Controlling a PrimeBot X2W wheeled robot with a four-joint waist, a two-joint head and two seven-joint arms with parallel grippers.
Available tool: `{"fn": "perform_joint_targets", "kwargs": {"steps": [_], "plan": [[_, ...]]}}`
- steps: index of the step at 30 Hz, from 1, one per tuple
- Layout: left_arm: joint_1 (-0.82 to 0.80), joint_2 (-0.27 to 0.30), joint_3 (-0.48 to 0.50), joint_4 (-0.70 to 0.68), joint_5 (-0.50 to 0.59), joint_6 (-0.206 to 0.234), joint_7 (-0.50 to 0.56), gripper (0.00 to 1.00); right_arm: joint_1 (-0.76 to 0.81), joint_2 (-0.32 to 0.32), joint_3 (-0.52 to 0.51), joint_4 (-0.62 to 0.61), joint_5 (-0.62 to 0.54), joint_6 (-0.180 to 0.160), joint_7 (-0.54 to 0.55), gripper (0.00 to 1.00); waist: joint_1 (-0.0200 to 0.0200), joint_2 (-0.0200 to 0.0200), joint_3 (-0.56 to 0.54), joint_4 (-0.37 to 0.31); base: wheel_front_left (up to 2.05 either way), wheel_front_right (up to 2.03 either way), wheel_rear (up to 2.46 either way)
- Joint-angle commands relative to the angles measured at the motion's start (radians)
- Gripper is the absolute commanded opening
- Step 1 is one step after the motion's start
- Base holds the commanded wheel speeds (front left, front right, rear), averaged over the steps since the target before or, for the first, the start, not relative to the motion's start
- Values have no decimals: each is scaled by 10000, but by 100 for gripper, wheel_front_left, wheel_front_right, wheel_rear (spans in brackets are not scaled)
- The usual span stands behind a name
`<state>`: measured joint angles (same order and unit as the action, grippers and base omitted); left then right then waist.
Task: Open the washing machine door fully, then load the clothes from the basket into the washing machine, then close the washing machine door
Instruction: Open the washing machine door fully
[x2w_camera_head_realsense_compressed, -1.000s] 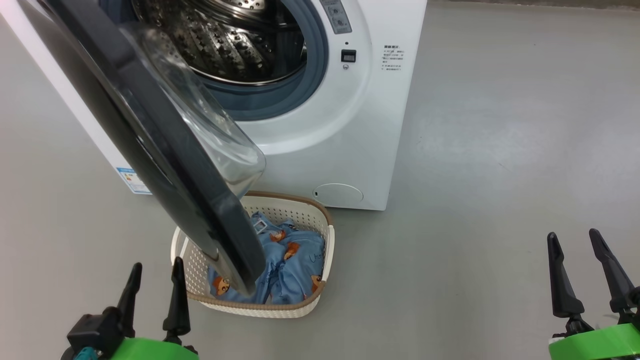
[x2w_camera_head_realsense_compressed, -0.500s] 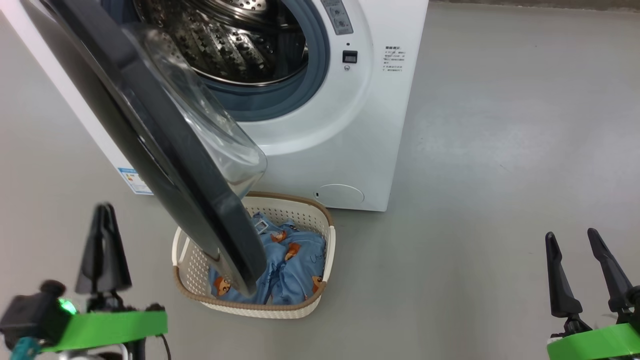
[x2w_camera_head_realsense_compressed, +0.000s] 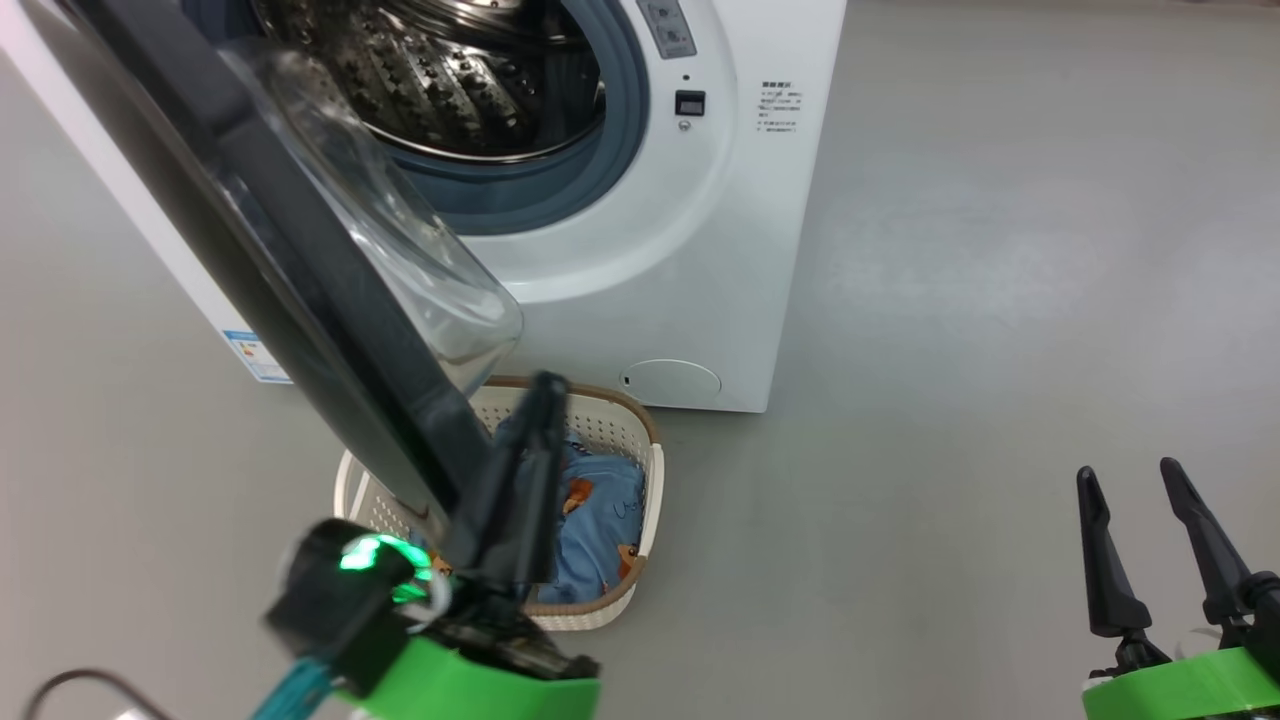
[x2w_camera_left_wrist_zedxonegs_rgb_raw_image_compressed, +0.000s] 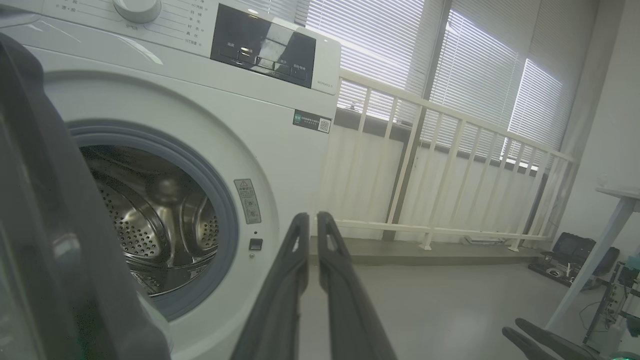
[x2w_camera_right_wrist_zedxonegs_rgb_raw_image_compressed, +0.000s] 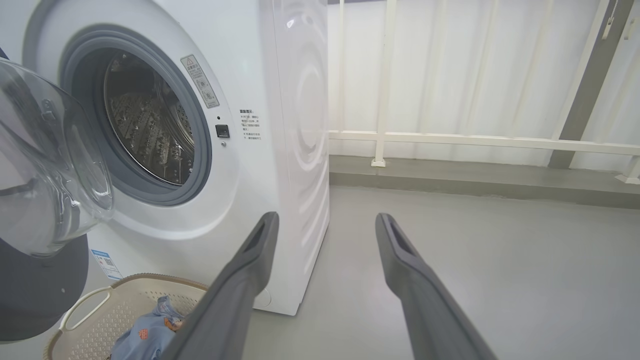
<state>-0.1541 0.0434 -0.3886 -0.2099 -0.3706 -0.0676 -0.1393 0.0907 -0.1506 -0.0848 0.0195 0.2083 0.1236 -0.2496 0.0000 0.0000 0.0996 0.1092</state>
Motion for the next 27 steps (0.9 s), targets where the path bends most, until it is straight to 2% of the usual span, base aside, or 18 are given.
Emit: {"fn": "perform_joint_targets", "kwargs": {"steps": [1,4,8,16,27], "plan": [[-535,71,-87,196,-301,183,8,0,-335,-130,279,-208,-187,71,-122,100,0,0,30,-63,0,0,0],[-732,70,-589,966,-801,386,-73,0,-377,-126,308,-214,-188,71,-122,100,0,0,72,-111,0,0,0],[-945,70,-789,1801,-1126,529,-201,0,-410,-130,324,-212,-187,71,-122,100,0,0,115,-131,0,0,0],[-1329,69,-494,3562,-1491,757,-706,0,-450,-112,338,-221,-174,71,-122,100,0,0,163,-103,0,0,0],[-1508,69,-230,4442,-1662,771,-1035,0,-396,-131,350,-225,-197,71,-122,100,0,0,37,2,0,0,0]]}}
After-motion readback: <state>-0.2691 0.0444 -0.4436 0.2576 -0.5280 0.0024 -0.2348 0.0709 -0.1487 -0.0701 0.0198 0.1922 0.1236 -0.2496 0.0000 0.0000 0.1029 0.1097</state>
